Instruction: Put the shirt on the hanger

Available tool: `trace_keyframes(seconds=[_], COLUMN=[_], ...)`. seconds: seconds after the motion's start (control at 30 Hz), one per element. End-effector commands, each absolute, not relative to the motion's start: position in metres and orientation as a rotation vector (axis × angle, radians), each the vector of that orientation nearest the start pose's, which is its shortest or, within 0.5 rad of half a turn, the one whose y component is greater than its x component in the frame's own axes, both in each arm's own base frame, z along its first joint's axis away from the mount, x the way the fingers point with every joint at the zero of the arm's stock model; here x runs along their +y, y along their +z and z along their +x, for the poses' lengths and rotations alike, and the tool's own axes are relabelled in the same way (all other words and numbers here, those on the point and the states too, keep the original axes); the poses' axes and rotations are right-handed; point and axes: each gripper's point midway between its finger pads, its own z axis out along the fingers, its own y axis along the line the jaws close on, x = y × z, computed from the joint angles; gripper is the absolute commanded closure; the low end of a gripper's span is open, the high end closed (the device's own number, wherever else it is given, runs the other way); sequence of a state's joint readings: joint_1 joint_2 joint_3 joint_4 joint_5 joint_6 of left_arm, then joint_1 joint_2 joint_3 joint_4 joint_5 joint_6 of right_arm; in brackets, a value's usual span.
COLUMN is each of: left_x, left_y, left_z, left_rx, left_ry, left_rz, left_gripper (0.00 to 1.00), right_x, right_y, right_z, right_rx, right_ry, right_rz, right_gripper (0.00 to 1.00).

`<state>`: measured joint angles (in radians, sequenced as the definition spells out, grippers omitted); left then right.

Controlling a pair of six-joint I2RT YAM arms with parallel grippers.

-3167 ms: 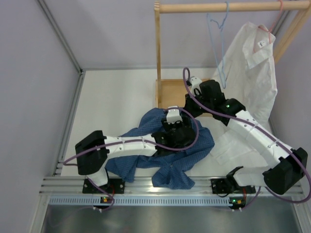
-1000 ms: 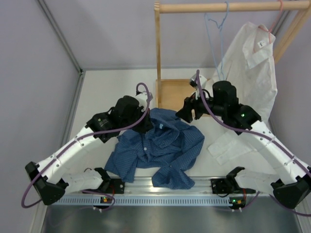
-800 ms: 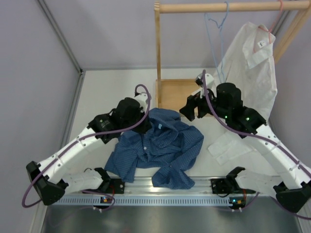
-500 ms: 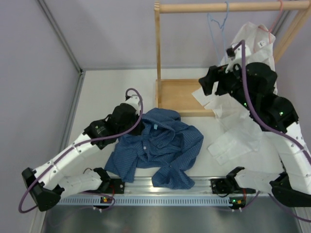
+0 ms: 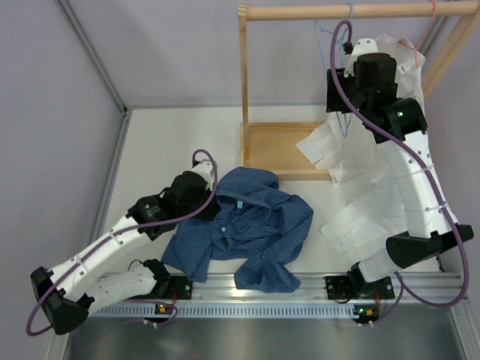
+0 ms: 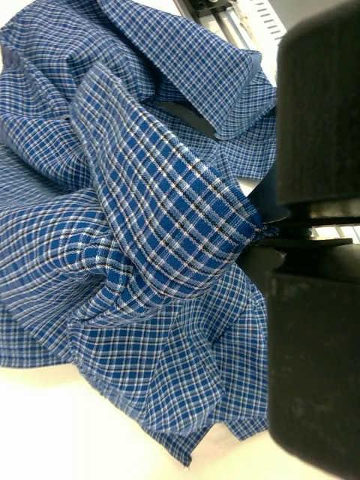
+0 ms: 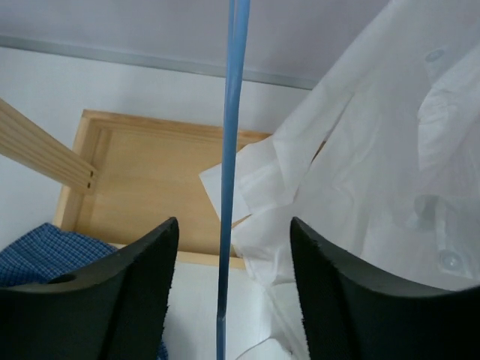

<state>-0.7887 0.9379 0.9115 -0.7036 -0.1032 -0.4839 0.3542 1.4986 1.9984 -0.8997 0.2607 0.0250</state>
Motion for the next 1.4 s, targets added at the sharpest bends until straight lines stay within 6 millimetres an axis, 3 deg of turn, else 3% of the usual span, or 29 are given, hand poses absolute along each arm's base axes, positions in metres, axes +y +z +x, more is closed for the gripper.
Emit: trace_keyframes(seconds=[0.0, 0.07, 0.17, 0.33, 0.5, 0.7, 0.9, 1.2, 1.37], left_x=[-0.202, -0.201, -0.202, -0.202, -0.202, -0.203, -0.203, -0.203, -0.203], left_y=[0.186, 0.179, 0.173, 0.169, 0.166, 0.164, 0.164, 0.163, 0.161], left_z=[0.189, 0.189, 0.187, 0.186, 0.184, 0.184, 0.183, 0.183, 0.183], left_rx=[2.322, 2.336, 2.344, 2.352, 2.353, 2.354, 2.352, 2.356, 2.364], left_ry=[-0.585, -0.577, -0.580, -0.579, -0.590, -0.594, -0.598, -0.594, -0.590], left_rz=[0.324, 0.324, 0.332, 0.342, 0.345, 0.347, 0.345, 0.353, 0.356], left_gripper=[1.00, 1.00, 1.00, 1.00, 1.00, 1.00, 1.00, 1.00, 1.00], right_x=[0.088, 0.088, 0.090, 0.085, 0.082, 0.078, 0.077, 0.075, 0.072], right_y=[0.427, 0.424, 0.421, 0.417, 0.417, 0.422, 0.407, 0.403, 0.408], right_z=[0.385, 0.391, 0.392, 0.394, 0.392, 0.381, 0.379, 0.371, 0.366], right_rx=[1.936, 1.946, 1.954, 1.967, 1.968, 1.959, 1.996, 2.005, 1.989], right_ry=[-0.007, 0.041, 0.079, 0.056, 0.041, 0.052, 0.039, 0.044, 0.035], right_rz=[-0.204, -0.212, -0.216, -0.196, -0.185, -0.140, -0.149, -0.141, -0.126], right_gripper=[0.44, 0.56, 0.65, 0.70, 0.83, 0.84, 0.85, 0.85, 1.00])
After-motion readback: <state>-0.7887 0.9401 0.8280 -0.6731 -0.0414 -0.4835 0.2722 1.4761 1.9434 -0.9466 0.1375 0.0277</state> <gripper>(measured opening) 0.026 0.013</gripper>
